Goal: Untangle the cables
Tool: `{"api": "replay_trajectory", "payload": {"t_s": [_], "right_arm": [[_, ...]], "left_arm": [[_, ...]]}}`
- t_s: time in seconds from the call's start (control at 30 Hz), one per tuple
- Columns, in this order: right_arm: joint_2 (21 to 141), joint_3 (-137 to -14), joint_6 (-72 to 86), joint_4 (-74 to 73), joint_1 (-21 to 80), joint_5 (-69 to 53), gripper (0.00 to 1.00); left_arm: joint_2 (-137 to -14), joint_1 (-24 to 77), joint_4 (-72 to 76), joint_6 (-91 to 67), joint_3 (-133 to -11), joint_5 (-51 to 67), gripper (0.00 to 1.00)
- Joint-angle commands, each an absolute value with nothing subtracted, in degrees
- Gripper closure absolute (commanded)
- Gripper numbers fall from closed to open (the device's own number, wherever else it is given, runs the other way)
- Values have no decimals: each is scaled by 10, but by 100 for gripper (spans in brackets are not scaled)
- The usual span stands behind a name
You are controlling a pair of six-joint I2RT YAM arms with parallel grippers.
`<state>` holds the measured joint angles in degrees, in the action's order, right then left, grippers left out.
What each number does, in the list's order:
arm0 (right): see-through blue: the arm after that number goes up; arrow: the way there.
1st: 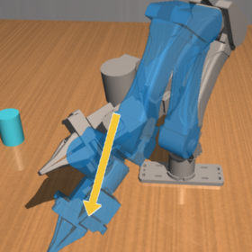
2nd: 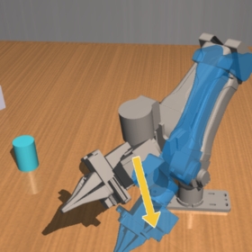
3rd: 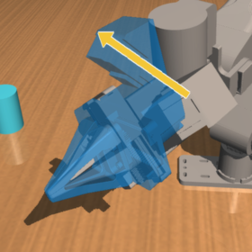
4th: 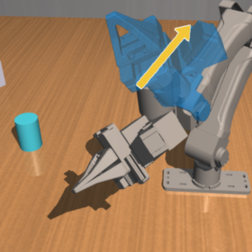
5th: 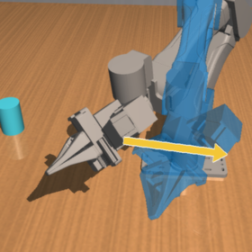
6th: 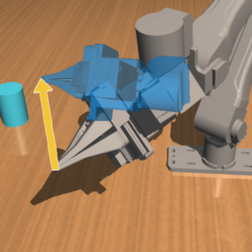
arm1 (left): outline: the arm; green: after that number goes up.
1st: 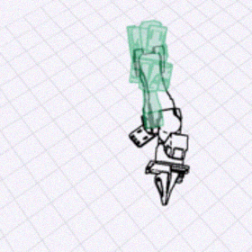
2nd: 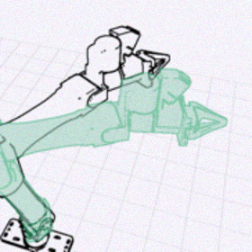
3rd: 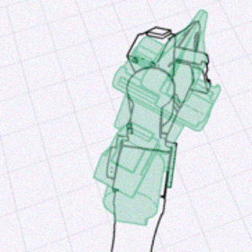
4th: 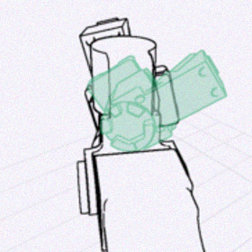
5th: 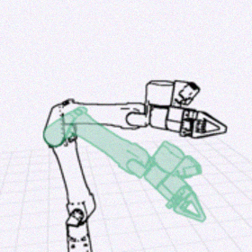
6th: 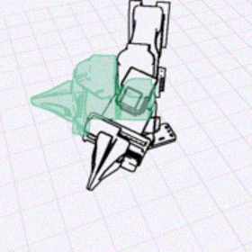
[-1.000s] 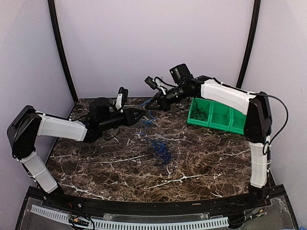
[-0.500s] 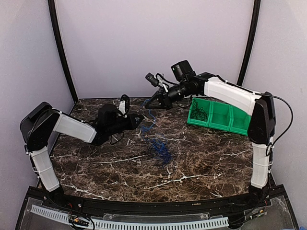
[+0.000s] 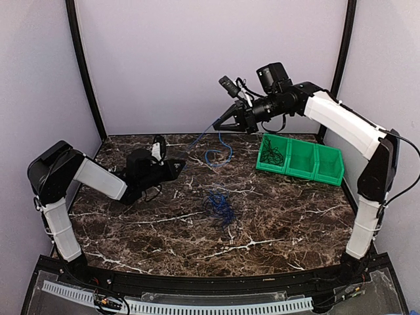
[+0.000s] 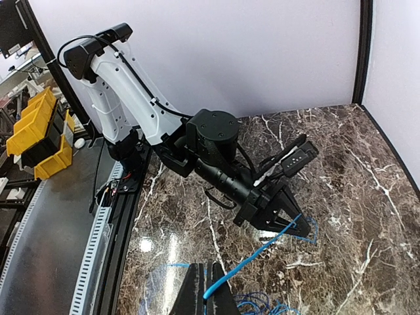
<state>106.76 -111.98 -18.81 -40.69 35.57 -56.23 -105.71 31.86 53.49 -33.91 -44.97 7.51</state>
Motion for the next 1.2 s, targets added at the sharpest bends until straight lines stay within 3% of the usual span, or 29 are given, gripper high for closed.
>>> {"api": "replay_trajectory", "payload": {"t_s": [0.0, 0.27, 0.7, 0.93, 1.17], "right_arm": [[1003, -1141, -189, -381, 320, -635, 100], [962, -1100, -173, -355, 258, -636, 100], [955, -1083, -161, -340, 172, -576, 100], [953, -1052, -156, -332, 111, -519, 100], [952, -1010, -158, -324, 67, -471, 100]], "left_arm": [[-1055, 301, 472, -344, -430, 30, 94], [-1054, 301, 421, -313, -446, 12, 76], [-1005, 301, 327, -329, -467, 73, 72], [-913, 301, 205, -378, -567, 144, 69], [-890, 301, 122, -290, -656, 121, 67]]}}
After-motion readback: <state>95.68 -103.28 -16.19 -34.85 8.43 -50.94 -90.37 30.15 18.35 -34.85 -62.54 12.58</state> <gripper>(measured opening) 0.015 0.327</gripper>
